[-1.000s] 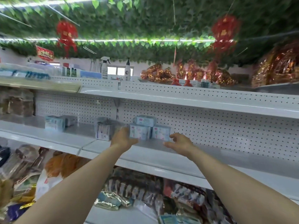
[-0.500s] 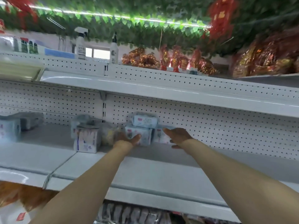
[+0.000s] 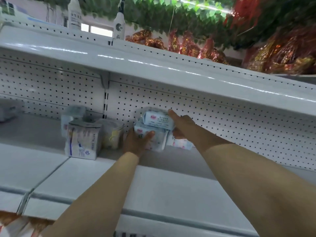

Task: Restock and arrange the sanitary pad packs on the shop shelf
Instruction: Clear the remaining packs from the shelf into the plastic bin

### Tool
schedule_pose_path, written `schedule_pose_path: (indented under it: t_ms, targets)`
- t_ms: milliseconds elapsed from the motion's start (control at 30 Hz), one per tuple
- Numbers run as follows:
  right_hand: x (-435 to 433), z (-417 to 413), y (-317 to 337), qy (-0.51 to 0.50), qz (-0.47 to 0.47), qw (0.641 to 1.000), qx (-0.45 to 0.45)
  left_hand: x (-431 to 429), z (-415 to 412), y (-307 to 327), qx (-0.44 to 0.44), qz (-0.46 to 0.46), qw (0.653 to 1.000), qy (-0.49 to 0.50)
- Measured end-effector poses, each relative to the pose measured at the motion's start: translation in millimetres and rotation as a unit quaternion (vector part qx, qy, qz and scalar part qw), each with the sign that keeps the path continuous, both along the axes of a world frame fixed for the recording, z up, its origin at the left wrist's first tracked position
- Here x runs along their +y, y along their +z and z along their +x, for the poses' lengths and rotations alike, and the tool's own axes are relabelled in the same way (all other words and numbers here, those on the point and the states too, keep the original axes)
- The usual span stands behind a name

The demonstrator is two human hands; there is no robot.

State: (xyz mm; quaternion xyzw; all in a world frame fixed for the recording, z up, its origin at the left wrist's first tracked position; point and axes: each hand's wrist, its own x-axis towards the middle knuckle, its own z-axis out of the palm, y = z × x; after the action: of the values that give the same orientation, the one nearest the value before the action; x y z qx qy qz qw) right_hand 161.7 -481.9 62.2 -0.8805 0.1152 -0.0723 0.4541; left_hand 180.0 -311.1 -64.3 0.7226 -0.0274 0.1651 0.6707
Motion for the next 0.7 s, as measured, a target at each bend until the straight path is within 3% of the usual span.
schedule_pose_path:
  t_ms: [167,300,467,700]
  targets:
    - [11,17,-8,-0.012,0.074,0.997,0.014,3,10,-9,0.017,-0.040,0.999,0.005]
    - [12,20,-21,-0.030,0.149,0.988,0.019,2,-23,16,0.042,-0.021,0.999,0.006]
    - [3,4,-34,-0.047,0.349,0.936,-0.022,-1,-25,15,0.029,0.059,0.998,-0.007]
    - [-48,-58,-32,-0.025,0.389,0.919,-0.064,0,-32,30,0.100,0.178,0.979,0.012]
